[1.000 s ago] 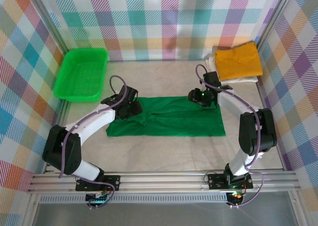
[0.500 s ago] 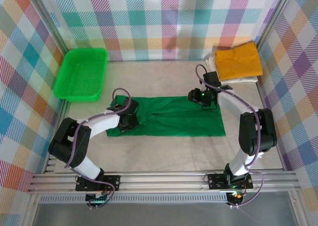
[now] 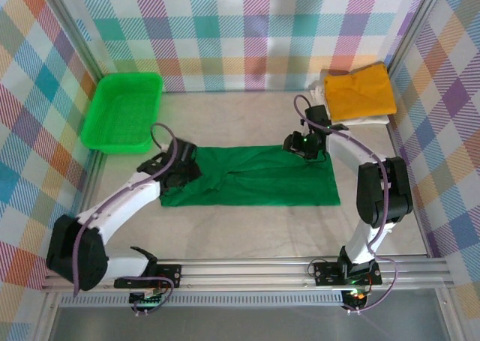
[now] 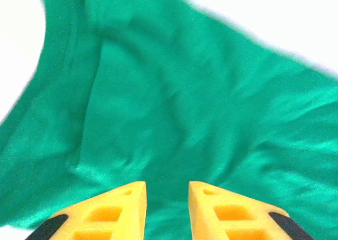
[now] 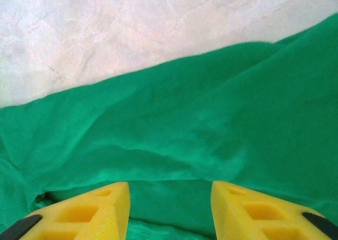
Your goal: Fold and stack the t-shirts
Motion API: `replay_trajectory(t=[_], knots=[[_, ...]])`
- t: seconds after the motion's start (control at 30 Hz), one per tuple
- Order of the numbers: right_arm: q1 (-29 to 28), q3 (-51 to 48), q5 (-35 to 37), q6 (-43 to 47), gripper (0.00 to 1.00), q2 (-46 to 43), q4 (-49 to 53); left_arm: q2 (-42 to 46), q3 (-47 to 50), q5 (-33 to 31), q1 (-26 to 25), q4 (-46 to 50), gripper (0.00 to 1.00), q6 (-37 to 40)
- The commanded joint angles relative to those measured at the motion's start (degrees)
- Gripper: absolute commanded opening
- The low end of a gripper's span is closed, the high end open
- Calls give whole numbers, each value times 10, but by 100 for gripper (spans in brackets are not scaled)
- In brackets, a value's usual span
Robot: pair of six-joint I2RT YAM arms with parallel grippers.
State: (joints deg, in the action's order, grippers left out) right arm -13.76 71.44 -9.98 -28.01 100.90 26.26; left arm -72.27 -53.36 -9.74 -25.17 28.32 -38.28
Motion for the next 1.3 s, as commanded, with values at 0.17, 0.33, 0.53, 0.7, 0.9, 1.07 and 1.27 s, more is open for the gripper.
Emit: replay_trajectory(t=[0.17, 0.33, 0.53, 0.7, 0.9, 1.07, 1.27], knots=[[55, 64, 16, -12, 9, 81, 43, -175, -147, 77, 94, -43, 10, 103], [94, 43, -15, -39, 5, 101, 15, -297, -169, 103, 129, -99, 9, 101], [108, 3, -5, -48, 4, 109, 5, -404, -217, 115, 155, -95, 5, 112], [135, -46, -20, -81, 0, 112, -31, -479, -292, 107, 174, -54, 6, 112], [148, -47, -19, -79, 1, 105, -20, -555, -386, 118, 190, 13, 8, 112], [149, -65, -42, -84, 0, 86, -24, -587, -432, 166, 181, -2, 8, 102], [149, -148, -62, -94, 0, 26, -25, -610, -497, 165, 173, 1, 8, 98]])
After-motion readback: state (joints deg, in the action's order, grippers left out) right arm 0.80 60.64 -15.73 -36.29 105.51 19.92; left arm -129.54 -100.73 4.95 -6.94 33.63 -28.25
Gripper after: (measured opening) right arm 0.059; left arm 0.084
